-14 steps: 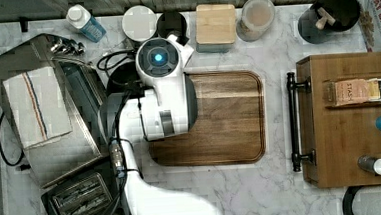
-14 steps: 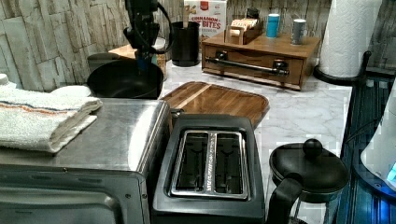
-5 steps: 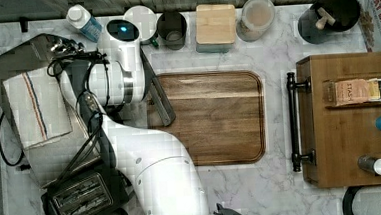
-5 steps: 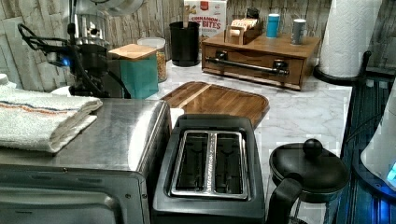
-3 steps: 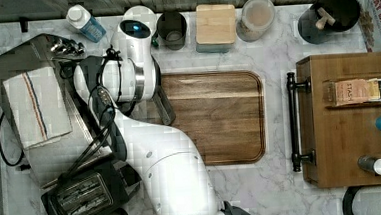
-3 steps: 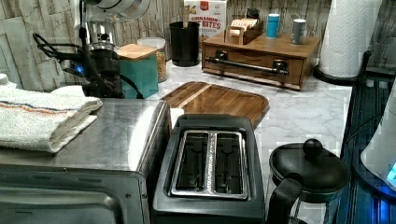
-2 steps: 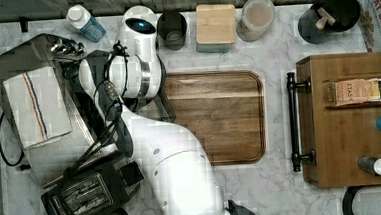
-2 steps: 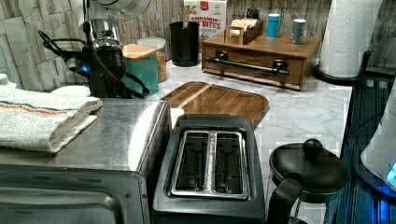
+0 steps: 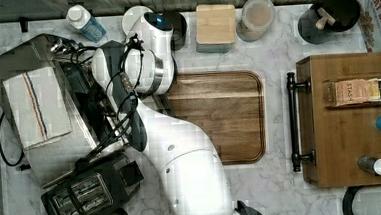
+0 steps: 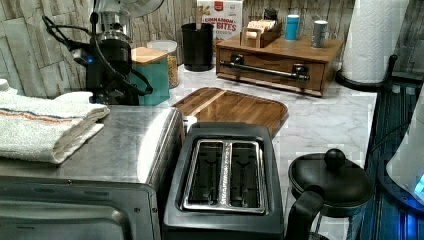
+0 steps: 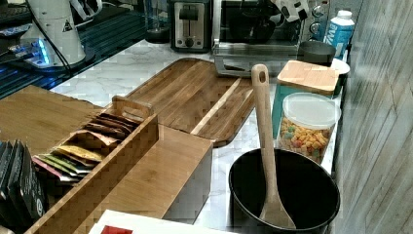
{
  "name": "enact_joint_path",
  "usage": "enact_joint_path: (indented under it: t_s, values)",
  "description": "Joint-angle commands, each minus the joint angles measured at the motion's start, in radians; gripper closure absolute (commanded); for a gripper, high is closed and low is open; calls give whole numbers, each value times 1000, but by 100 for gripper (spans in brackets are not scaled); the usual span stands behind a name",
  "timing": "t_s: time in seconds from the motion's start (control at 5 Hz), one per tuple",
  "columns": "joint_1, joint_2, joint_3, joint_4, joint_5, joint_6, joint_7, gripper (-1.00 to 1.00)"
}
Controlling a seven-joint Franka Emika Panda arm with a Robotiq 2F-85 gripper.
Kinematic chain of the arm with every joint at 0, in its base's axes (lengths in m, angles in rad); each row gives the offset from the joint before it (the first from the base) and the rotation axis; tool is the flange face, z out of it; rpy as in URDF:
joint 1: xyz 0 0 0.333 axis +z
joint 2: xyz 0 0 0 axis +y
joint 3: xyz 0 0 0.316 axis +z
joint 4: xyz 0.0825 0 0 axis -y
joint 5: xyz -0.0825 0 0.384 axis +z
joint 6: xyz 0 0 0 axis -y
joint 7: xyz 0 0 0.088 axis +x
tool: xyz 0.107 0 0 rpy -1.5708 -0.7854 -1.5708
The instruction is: Put the bowl in the oven.
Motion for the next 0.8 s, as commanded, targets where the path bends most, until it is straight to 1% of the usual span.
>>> enact_joint_path:
  t_s: [0.2,0.4,0.8]
  values:
    - [-80,-201,-52,4,26,85,27,-100]
    - [-68,-202,-68,5,34,82,23,-100]
    - [-68,-202,-68,5,34,82,23,-100]
